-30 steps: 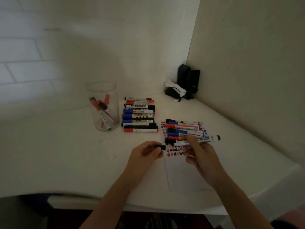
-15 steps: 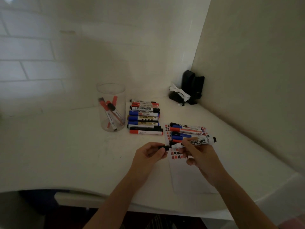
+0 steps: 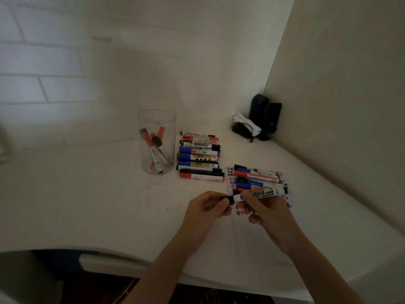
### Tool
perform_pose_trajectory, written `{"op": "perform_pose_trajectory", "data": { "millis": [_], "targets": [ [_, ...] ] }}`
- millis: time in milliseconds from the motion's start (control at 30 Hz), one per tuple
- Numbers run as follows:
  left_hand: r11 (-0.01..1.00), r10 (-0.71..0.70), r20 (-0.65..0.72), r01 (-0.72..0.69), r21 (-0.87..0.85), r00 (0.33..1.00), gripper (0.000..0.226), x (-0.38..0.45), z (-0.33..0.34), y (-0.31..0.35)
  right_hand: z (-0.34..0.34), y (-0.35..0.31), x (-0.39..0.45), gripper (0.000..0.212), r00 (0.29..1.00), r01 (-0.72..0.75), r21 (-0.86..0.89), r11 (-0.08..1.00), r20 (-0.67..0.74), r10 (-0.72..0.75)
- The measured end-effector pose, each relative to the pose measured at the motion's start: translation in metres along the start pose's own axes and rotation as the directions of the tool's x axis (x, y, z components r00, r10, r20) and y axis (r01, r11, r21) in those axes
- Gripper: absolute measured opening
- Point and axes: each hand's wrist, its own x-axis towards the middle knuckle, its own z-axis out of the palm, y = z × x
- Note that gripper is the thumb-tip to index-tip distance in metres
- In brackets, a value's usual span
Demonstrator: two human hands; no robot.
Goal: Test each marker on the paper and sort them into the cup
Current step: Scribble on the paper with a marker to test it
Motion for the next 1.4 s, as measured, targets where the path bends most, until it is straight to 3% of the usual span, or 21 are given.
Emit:
{"op": "perform_pose_trajectory", "data": {
  "millis": [233,400,567,667,733,867,1000,1133,1267,1400],
  "targets": [
    [0.997,0.071,-0.072,-0.068,0.039,0.995,0.014,0.001,-0.004,-0.003,0.021,0.02,0.005,0.017,0.994,-0.027,0.135,0.99,-0.097,0.041],
    [0.989,0.113,-0.072,-0.106,0.101,0.991,0.01,-0.001,-0.006,-0.002,0.029,0.022,0.007,0.01,0.99,-0.101,0.234,0.967,-0.071,0.12],
    [0.989,-0.003,-0.222,-0.031,-0.147,0.975,0.011,0.002,-0.007,0.007,0.038,0.001,0.013,0.027,0.958,-0.261,0.314,0.913,-0.032,0.285],
    [0.981,0.09,-0.241,-0.128,-0.147,0.966,0.016,0.009,-0.026,0.027,0.036,-0.01,0.024,0.037,0.971,-0.212,0.266,0.94,-0.052,0.234],
    [0.969,0.164,-0.243,-0.202,-0.141,0.956,0.018,0.012,-0.039,0.048,0.045,-0.018,0.028,0.031,0.983,-0.17,0.221,0.96,-0.023,0.18],
    [0.929,0.229,-0.406,-0.323,-0.18,0.885,0.025,0.013,-0.063,0.093,0.086,-0.041,0.029,0.016,0.987,-0.088,0.122,0.989,0.146,0.07],
    [0.927,0.355,-0.446,-0.369,0.058,0.822,0.022,0.009,-0.089,0.118,0.129,-0.046,0.029,0.015,0.966,0.008,-0.021,1.0,0.258,-0.002],
    [0.885,0.46,-0.394,-0.374,0.278,0.796,0.019,0.017,-0.115,0.142,0.142,-0.039,0.041,0.017,0.964,0.121,-0.153,0.981,0.256,-0.079],
    [0.744,0.654,-0.386,-0.46,0.485,0.65,0.022,0.053,-0.134,0.201,0.113,-0.026,0.056,0.011,0.987,0.066,-0.154,0.986,0.156,-0.042],
    [0.56,0.795,-0.248,-0.512,0.651,0.554,0.021,0.095,-0.12,0.253,0.077,-0.016,0.069,0.01,0.998,0.041,-0.128,0.991,0.046,-0.035]
  ]
}}
